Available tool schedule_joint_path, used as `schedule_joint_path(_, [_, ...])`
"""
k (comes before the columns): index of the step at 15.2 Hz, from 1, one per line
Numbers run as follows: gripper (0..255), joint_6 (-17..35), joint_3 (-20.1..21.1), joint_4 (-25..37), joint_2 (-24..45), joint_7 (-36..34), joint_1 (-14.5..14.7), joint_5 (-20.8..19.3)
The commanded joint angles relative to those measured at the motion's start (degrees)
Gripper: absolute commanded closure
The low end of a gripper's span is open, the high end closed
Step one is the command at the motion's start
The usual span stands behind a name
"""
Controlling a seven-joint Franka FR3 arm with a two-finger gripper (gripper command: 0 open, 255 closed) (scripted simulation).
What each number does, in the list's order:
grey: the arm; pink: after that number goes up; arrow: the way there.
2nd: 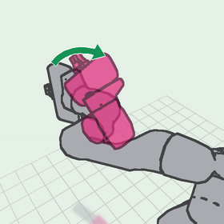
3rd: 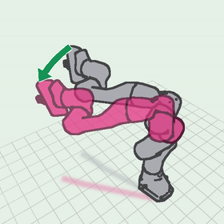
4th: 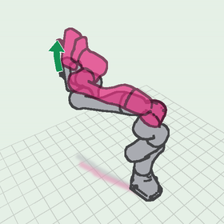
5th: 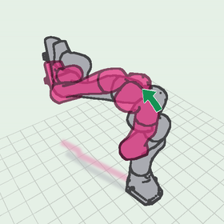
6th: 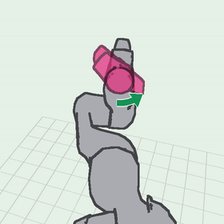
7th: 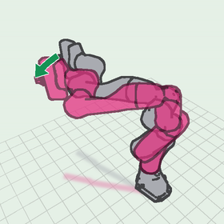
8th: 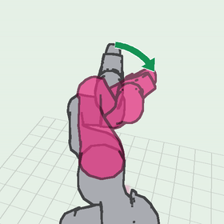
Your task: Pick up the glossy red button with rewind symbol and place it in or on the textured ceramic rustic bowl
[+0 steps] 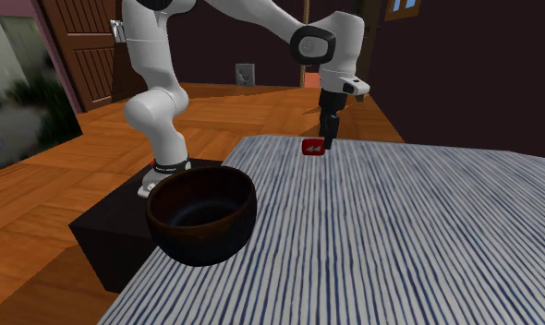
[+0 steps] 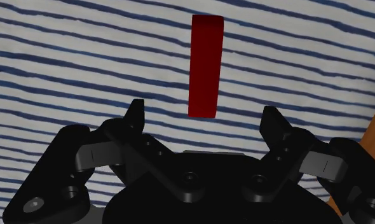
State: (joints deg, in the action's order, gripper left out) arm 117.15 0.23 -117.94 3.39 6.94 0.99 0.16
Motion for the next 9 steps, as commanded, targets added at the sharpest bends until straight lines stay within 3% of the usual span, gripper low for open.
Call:
schedule_joint_path(1, [0, 0.02, 0.00, 0.00, 0.01, 0.01, 0.00, 0.00])
schedule_joint_path(2, [0, 0.01, 0.00, 0.00, 0.01, 0.00, 0.00, 0.00])
schedule_joint_path(3, [255, 0.01, 0.00, 0.00, 0.01, 0.00, 0.00, 0.00])
schedule_joint_path(9, [255, -0.09, 0.00, 0.27, 0.18, 0.00, 0.00, 0.00])
